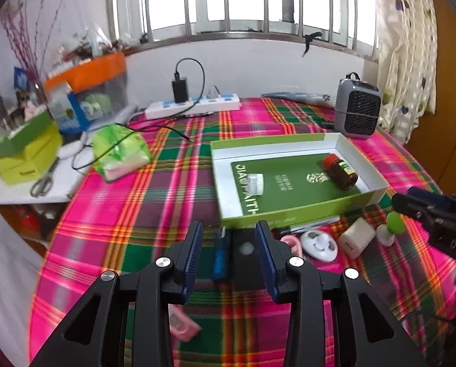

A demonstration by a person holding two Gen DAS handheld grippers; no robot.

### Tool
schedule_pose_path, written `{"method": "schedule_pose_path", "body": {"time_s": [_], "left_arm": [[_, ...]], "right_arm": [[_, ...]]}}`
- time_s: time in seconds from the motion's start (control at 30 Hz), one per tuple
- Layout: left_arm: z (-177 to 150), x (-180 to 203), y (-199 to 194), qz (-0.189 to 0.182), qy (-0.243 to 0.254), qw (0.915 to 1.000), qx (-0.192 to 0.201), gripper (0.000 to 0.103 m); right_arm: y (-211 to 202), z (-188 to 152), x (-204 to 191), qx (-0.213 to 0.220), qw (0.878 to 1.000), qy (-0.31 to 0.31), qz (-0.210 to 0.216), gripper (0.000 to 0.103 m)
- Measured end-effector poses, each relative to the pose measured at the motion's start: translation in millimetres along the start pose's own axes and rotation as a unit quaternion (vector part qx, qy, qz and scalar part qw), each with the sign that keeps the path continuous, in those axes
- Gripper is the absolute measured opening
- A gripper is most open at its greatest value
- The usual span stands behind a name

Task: Organize rigid objects
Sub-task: 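Move both tools back toward the pink clip and green mushroom object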

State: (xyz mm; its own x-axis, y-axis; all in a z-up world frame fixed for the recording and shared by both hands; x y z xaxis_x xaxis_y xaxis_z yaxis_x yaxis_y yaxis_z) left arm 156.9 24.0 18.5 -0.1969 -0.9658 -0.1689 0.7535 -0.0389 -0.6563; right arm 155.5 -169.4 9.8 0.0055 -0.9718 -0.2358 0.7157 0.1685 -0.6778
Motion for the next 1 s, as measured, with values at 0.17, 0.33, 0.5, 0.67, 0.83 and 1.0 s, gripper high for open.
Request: {"method": "schedule_pose_path", "body": {"time_s": [0.17,0.33,0.5,0.67,0.83,1.0], "left_arm": [[-10.2,-0.9,-9.2,-0.011,-0.005,0.9999,0.004,0.035],[-19.3,2.9,-13.8,-0.015,-0.002,0.9999,0.001,0.035],[-28.2,5.2,-19.6,-0.019,-0.001,0.9998,0.002,0.035],[-41.4,7.7,-24.6,-0.026,0.003,0.9997,0.0,0.035],[-55.8,-0.4,-31.2,-0.037,-0.013,0.9992,-0.002,0.035],[-68.2,-13.2,-33.2,-0.055,-0.051,0.9972,-0.006,0.042]], "right_arm": [[-6.2,-9.0,5.3,0.004,1.0,0.005,-0.005,0.042],[-9.7,-17.8,7.8,0.004,1.0,0.01,-0.005,0.048],[-14.5,-24.5,7.1,0.008,1.0,0.005,-0.008,0.049],[-18.7,-30.8,7.9,0.011,1.0,0.001,-0.006,0.049],[-22.7,-38.4,13.1,0.015,1.0,-0.001,-0.008,0.049],[-18.9,-46.9,22.8,0.005,1.0,0.008,-0.016,0.049]]}}
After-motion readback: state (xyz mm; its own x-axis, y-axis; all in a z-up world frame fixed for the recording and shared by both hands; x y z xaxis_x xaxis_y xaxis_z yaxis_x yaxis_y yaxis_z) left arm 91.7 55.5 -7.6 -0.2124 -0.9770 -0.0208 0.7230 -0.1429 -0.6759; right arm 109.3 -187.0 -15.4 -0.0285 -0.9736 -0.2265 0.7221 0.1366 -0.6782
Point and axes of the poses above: each gripper's, at about its wrist camera, not at the fingertips, and y roughly the way its jaws point, x to its right, z to its top, the point moved 7 cm from there along y, roughly the way its jaws point, and after that the axes turned 9 degrees about y, right-handed, at the moved point
